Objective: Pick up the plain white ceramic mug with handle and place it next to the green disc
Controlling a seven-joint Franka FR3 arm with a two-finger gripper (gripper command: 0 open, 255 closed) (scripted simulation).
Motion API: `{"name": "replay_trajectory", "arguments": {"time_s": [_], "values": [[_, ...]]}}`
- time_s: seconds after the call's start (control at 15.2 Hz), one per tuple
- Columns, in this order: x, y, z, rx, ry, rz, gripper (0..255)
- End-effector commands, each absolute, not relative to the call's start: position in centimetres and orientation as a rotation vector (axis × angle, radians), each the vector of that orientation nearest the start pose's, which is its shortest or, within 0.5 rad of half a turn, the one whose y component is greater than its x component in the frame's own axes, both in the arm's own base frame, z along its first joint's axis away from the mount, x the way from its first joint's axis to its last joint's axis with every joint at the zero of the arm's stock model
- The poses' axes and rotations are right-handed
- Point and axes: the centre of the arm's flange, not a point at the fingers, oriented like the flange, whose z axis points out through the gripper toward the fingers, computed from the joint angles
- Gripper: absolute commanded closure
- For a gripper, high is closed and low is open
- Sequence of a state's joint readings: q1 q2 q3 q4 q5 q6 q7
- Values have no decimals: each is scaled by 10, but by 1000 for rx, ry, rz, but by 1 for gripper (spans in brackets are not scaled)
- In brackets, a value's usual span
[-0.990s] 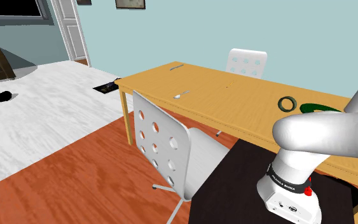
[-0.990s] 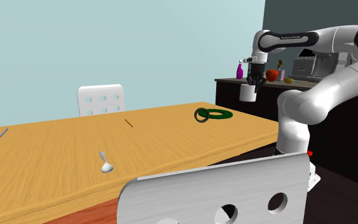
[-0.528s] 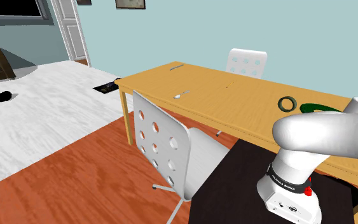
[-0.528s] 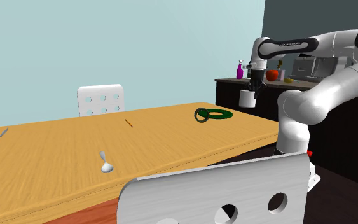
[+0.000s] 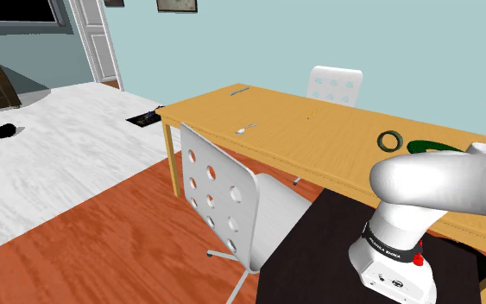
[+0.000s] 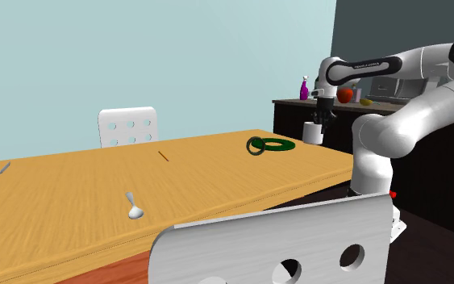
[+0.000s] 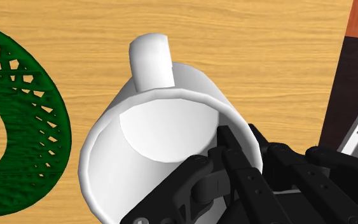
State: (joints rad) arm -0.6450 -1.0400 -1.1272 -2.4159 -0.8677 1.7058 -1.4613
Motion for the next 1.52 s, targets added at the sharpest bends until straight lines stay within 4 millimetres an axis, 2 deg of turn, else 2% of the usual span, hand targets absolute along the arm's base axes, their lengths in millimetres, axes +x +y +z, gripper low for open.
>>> {"name": "replay_trajectory", "arguments": {"time_s": [0.0, 0.59, 1.12, 1.19, 1.45], "values": [[-178, -381, 406, -3126, -254, -56, 255], [-178, -381, 359, -3126, -254, -56, 255], [-178, -381, 359, -3126, -254, -56, 255], [-178, -381, 359, -3126, -254, -56, 0], [-178, -381, 359, -3126, -254, -56, 0]]}}
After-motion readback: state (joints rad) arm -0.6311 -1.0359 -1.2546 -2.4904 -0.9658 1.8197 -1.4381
